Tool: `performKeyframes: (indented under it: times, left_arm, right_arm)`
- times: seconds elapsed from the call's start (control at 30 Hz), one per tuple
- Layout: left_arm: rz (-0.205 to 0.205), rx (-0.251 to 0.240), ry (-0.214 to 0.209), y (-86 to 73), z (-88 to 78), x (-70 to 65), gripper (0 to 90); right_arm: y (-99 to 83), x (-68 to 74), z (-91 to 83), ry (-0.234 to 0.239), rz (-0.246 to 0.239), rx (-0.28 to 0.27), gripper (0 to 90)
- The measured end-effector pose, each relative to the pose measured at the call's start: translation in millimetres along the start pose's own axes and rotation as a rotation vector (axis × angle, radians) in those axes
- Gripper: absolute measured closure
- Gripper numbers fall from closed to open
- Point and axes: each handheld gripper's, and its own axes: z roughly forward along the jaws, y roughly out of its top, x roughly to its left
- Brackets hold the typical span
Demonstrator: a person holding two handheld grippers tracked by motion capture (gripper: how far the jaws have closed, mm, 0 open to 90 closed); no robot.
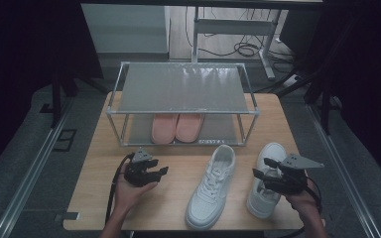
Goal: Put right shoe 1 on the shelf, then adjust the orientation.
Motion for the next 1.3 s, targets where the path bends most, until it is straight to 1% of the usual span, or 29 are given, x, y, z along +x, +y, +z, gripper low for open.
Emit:
performKeyframes:
  times: [0.07,0.17,0.33,0.43,0.53,0.57,0.7,0.73,0.77,0.8,0.87,0.97,1.03,1.1,1.13,1.17,1.2,1.23,1.27,1.3]
  left_arm:
    - [-0.002,0.002,-0.002,-2.4,-6.3,3.3,44.0]
    - [-0.013,-0.003,-0.001,-5.8,-14.1,6.4,42.0]
    - [-0.008,-0.005,-0.007,-11.0,-24.4,11.9,39.3]
    - [-0.006,-0.006,-0.018,-12.2,-26.3,13.6,37.6]
    - [-0.006,-0.011,-0.025,-12.3,-26.3,14.2,36.3]
    - [-0.007,-0.011,-0.028,-12.3,-26.1,14.2,35.9]
    - [-0.012,-0.007,-0.032,-12.1,-24.9,14.7,35.1]
    - [-0.014,-0.005,-0.032,-12.1,-24.6,15.3,35.1]
    - [-0.022,-0.003,-0.032,-12.0,-24.4,16.4,34.9]
    - [-0.022,-0.003,-0.032,-12.0,-24.4,16.4,34.9]
    - [-0.032,-0.005,-0.031,-11.7,-25.2,18.0,34.9]
    - [-0.042,-0.013,-0.030,-11.8,-27.7,18.9,34.8]
    - [-0.047,-0.016,-0.029,-12.0,-29.9,19.7,34.9]
    - [-0.051,-0.019,-0.028,-12.2,-31.5,20.2,34.9]
    - [-0.053,-0.019,-0.028,-12.2,-32.2,20.6,34.9]
    - [-0.057,-0.021,-0.027,-12.3,-32.9,20.8,34.9]
    - [-0.059,-0.022,-0.028,-12.4,-33.3,20.8,34.9]
    - [-0.058,-0.022,-0.029,-12.4,-33.5,20.8,34.9]
    - [-0.059,-0.023,-0.030,-12.4,-33.6,20.6,34.9]
    - [-0.059,-0.022,-0.032,-12.4,-33.4,20.4,34.9]
  right_arm:
    - [-0.2,1.2,1.8,0.004,-0.005,0.007,39.7]
    - [-0.5,2.4,3.6,0.004,-0.008,0.014,39.7]
    - [0.4,3.4,3.5,0.006,-0.015,0.014,39.8]
    - [0.9,4.3,3.7,0.013,-0.016,0.018,40.1]
    - [2.3,7.4,4.4,0.024,-0.025,0.023,40.1]
    - [3.6,9.9,4.5,0.030,-0.035,0.023,40.4]
    - [4.8,13.2,4.0,0.055,-0.037,0.022,44.0]
    - [4.8,13.2,4.0,0.055,-0.037,0.022,44.0]
    - [4.6,15.0,4.3,0.069,-0.041,0.030,45.8]
    - [4.6,15.0,4.3,0.069,-0.041,0.030,45.8]
    - [4.7,17.3,4.9,0.083,-0.049,0.038,48.7]
    - [6.7,23.3,5.1,0.118,-0.066,0.046,53.5]
    - [7.8,28.7,6.4,0.142,-0.086,0.056,59.8]
    - [9.1,36.9,10.6,0.170,-0.109,0.081,70.2]
    - [9.1,36.9,10.6,0.170,-0.109,0.081,70.2]
    - [9.2,44.3,15.0,0.190,-0.134,0.107,76.1]
    - [9.2,44.3,15.0,0.190,-0.134,0.107,76.1]
    - [9.4,49.7,18.2,0.204,-0.151,0.124,80.6]
    - [9.4,49.7,18.2,0.204,-0.151,0.124,80.6]
    - [9.4,52.6,19.6,0.214,-0.158,0.134,82.4]
